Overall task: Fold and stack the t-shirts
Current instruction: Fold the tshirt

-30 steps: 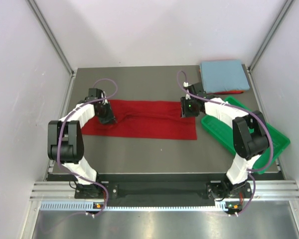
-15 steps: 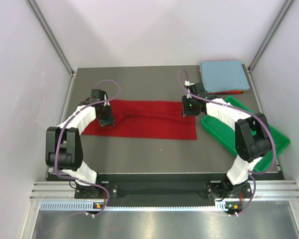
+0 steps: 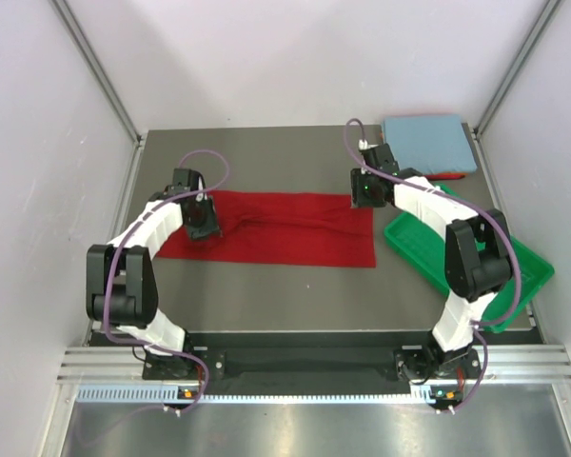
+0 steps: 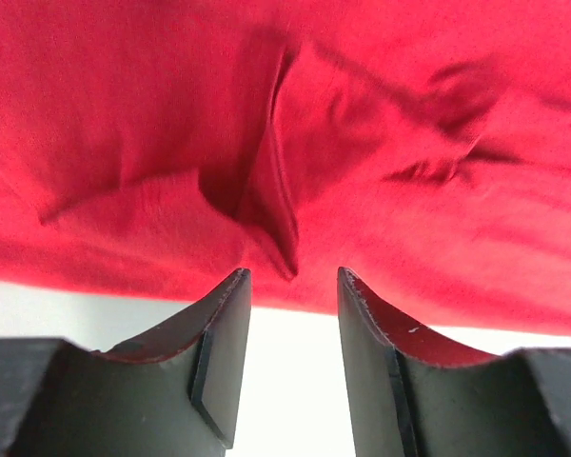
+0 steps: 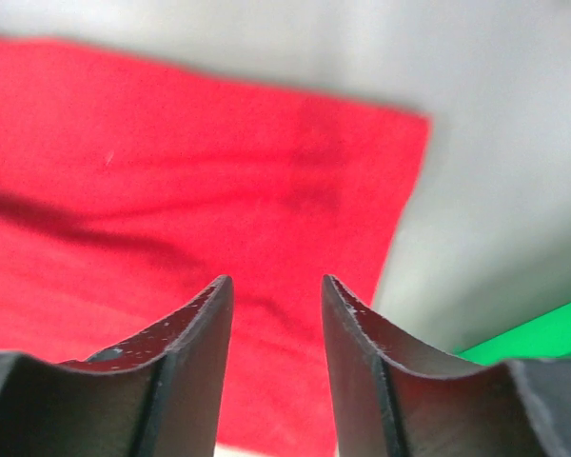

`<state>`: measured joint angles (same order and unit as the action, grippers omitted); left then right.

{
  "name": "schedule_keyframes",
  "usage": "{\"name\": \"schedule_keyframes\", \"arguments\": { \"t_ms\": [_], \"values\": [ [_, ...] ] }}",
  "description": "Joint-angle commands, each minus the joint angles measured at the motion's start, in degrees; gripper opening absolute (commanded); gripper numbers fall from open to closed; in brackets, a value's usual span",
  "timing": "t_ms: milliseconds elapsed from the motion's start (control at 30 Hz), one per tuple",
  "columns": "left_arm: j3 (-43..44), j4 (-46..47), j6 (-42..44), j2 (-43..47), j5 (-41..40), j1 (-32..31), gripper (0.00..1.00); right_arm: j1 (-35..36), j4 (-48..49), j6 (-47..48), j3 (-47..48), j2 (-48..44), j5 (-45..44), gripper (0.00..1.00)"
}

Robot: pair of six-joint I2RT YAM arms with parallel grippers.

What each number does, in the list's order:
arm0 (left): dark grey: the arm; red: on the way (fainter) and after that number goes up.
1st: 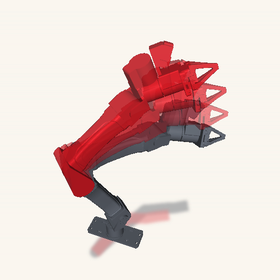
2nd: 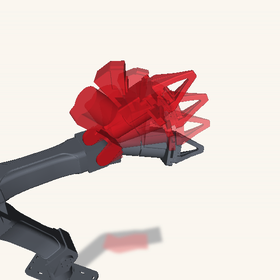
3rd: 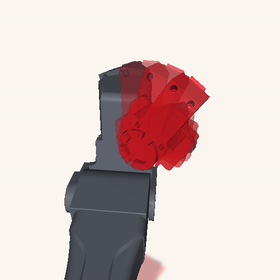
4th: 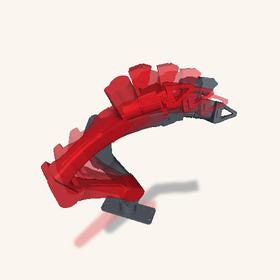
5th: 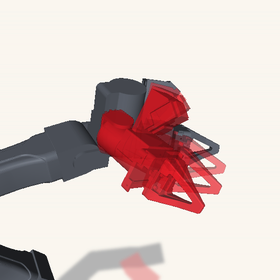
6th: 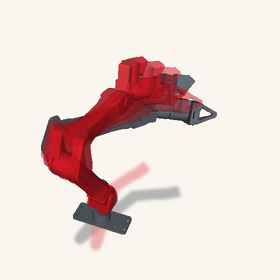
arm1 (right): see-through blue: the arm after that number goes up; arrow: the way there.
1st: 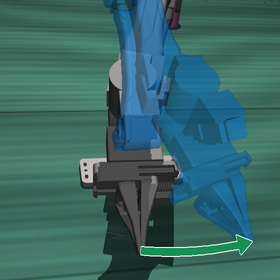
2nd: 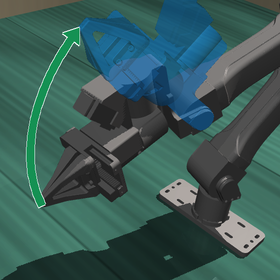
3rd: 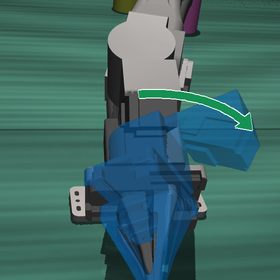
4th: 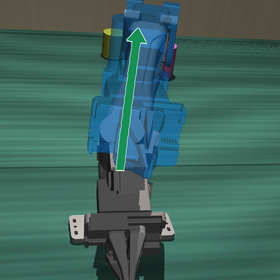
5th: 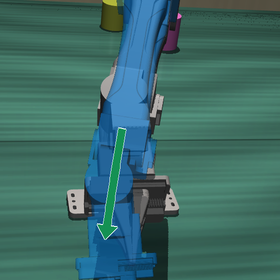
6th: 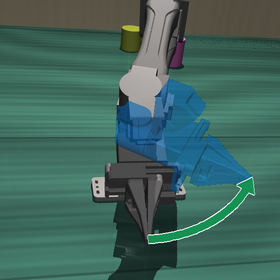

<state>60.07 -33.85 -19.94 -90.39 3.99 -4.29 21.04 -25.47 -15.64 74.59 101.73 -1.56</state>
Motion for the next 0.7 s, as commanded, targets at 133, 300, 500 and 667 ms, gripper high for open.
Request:
{"name": "schedule_keyframes", "arguments": {
  "t_ms": [133,300,500,667],
  "values": [
    [6.20,1.77,-0.71,-6.19,0.23,-0.28,0.44,-3.36,-0.98,0.96,5.04,3.73,-3.37,0.46],
    [6.37,0.98,-0.89,-9.45,-0.56,-0.28,0.40,-6.61,-0.46,1.40,6.45,6.98,1.29,0.46],
    [4.88,1.24,-1.32,-11.30,-3.11,-0.28,0.31,-9.08,1.56,3.77,8.03,10.50,8.76,0.43],
    [4.53,1.85,-1.94,-12.53,-3.46,-0.28,0.29,-10.57,3.93,5.97,8.82,12.87,12.36,0.39]
  ]
}}
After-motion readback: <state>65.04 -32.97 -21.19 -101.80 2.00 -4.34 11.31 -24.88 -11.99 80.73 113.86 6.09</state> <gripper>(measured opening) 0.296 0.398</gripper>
